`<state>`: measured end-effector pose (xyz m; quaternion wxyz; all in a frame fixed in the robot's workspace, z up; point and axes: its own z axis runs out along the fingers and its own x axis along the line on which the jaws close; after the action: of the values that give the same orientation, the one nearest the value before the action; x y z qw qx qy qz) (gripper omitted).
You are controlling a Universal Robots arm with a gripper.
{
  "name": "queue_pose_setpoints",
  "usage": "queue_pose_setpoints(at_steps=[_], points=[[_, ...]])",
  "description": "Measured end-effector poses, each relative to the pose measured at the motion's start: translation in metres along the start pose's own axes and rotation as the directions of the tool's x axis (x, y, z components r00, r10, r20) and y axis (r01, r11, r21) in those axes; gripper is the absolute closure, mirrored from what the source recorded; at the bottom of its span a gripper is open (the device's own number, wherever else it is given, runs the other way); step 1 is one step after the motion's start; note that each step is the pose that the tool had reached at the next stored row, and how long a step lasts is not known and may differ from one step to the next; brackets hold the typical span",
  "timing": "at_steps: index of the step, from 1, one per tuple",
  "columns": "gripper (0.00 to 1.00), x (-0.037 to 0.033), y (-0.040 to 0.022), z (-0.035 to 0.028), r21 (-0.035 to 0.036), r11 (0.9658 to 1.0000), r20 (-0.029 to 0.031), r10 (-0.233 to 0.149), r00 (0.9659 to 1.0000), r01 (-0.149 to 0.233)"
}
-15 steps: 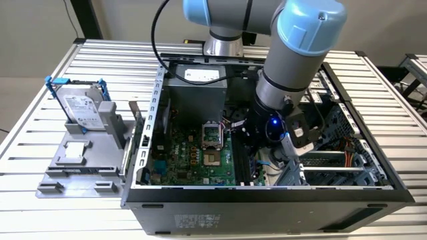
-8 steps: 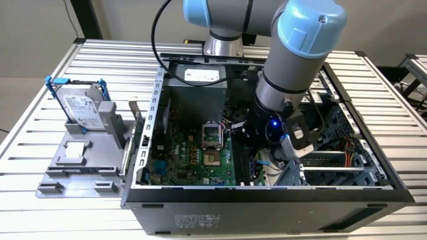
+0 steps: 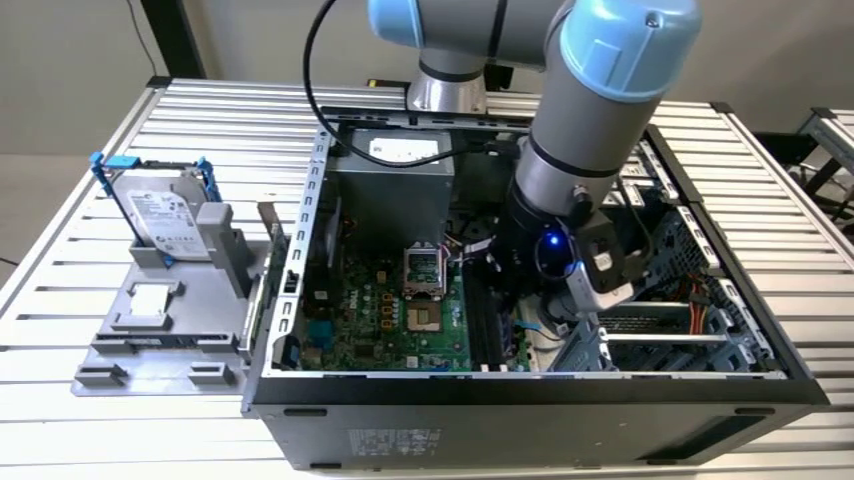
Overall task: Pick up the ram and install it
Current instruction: 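Insert the ram into the slot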
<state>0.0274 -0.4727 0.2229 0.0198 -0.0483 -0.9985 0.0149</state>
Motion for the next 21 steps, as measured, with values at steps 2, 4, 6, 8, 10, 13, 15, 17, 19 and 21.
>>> queue_pose_setpoints(at_steps=[2,4,6,8,10,13,15,17,19,21], points=[[1.00,0.0000,0.0006,-0.0013,0.0215,0.9998,0.0020,0.001,1.0000,-0.001],[1.00,0.0002,0.0024,-0.0017,0.0523,0.9986,0.0050,0.002,1.0000,-0.002],[1.00,0.0004,0.0048,-0.0017,0.0656,0.9978,0.0062,0.001,1.0000,-0.002],[1.00,0.0010,0.0105,-0.0017,0.0707,0.9975,0.0077,-0.003,1.0000,0.003],[1.00,0.0015,0.0162,-0.0019,0.0722,0.9974,0.0086,-0.008,0.9999,0.007],[1.00,0.0023,0.0192,-0.0018,0.0733,0.9970,0.0102,-0.027,0.9996,0.026],[1.00,0.0029,0.0192,-0.0017,0.0739,0.9964,0.0121,-0.042,0.9991,0.041],[1.00,0.0046,0.0189,-0.0017,0.0742,0.9961,0.0126,-0.049,0.9987,0.048],[1.00,0.0046,0.0176,-0.0016,0.0745,0.9959,0.0127,-0.053,0.9985,0.052],[1.00,0.0046,0.0174,-0.0012,0.0742,0.9959,0.0128,-0.053,0.9985,0.052]])
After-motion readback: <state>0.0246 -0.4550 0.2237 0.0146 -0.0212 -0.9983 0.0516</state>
